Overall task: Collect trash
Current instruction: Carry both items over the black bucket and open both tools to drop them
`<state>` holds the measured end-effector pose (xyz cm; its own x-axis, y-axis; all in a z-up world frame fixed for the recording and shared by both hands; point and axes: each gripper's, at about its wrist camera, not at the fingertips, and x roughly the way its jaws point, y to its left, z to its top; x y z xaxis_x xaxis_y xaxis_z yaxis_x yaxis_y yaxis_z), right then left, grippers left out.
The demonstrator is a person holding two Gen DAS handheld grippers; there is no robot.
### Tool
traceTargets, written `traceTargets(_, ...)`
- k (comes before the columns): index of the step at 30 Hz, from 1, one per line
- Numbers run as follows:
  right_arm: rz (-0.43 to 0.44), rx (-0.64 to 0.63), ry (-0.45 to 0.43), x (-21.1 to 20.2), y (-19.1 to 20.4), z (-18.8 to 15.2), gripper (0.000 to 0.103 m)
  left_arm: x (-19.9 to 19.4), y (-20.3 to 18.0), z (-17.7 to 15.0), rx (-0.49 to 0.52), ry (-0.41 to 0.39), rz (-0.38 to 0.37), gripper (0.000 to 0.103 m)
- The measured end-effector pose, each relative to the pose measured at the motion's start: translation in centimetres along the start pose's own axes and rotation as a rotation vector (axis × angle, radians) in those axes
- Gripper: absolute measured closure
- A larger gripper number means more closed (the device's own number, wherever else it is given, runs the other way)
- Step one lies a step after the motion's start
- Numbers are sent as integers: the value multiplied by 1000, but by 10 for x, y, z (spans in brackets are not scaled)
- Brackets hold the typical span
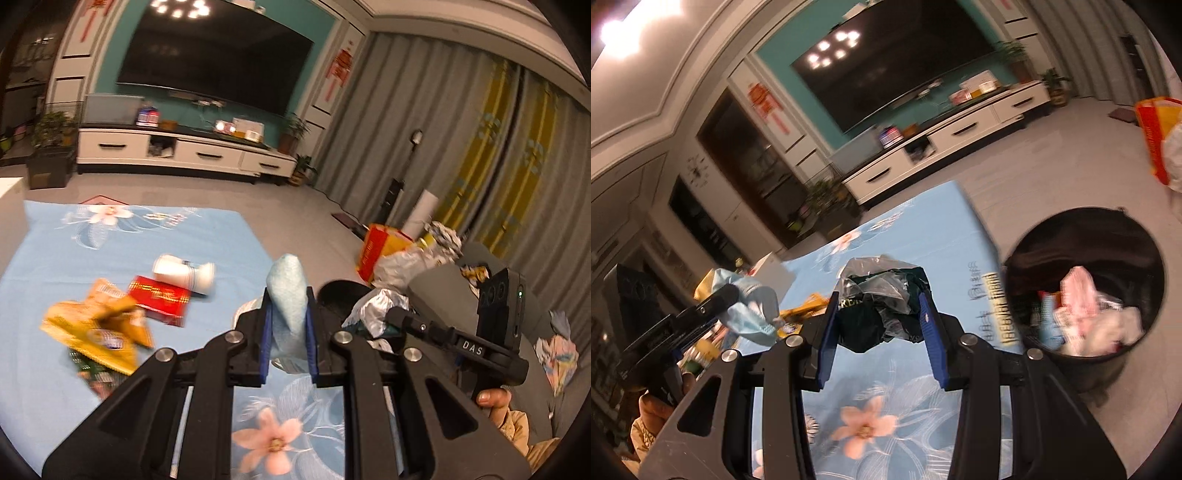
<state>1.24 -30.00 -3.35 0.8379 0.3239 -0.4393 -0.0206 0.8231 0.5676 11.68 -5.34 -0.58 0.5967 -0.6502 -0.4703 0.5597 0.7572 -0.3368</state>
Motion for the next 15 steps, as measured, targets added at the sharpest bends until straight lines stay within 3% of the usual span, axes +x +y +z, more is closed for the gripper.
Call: traceTargets(15, -175, 103, -111, -37, -89, 5, 61, 115, -94, 4, 170, 123, -67, 86)
